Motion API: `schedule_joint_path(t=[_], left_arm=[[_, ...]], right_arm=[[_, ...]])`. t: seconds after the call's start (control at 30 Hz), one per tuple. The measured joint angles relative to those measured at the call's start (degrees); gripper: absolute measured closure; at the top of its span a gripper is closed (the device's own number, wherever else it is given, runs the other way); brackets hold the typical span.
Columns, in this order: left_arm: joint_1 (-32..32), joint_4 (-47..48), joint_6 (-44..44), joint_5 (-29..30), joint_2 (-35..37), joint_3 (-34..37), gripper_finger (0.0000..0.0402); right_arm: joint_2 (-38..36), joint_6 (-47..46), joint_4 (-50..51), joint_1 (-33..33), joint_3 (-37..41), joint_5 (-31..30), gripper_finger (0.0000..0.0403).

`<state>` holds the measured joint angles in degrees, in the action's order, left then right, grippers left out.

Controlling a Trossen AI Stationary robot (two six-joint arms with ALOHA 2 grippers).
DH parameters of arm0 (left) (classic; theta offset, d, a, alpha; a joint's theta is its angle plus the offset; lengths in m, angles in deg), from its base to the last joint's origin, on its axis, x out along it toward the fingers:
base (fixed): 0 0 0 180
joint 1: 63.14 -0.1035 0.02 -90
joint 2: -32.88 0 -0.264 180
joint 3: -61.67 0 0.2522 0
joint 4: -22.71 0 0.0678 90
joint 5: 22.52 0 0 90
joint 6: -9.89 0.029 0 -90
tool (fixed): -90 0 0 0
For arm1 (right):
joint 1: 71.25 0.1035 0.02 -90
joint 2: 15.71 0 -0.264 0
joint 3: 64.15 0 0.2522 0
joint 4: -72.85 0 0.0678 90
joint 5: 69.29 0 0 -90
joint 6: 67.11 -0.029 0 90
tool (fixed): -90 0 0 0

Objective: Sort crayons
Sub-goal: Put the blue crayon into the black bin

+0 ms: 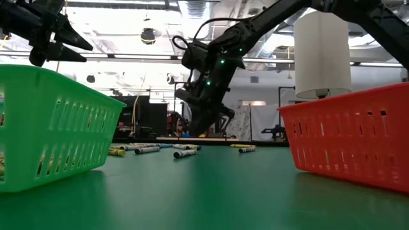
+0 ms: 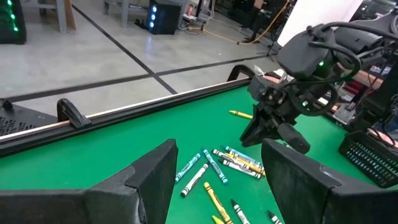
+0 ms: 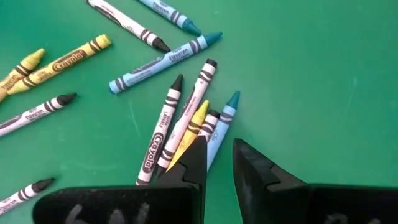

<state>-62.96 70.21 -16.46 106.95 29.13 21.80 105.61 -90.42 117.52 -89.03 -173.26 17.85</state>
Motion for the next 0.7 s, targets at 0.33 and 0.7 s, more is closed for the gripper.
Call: schedule_joint_path(t=[0.33,0.7], left_arm=[[-0.01,0.17,-0.29,-0.02,0.02,0.0,0.0178],[0.0,0.24,-0.44,0.0,0.02,0.0,0.0178]], right_arm=[[3.41,-0.2,0.08,1.06,0.09,-1.59,0.0331],[3.78,0.33,0.51,1.27,-0.02,-1.87,0.0331]])
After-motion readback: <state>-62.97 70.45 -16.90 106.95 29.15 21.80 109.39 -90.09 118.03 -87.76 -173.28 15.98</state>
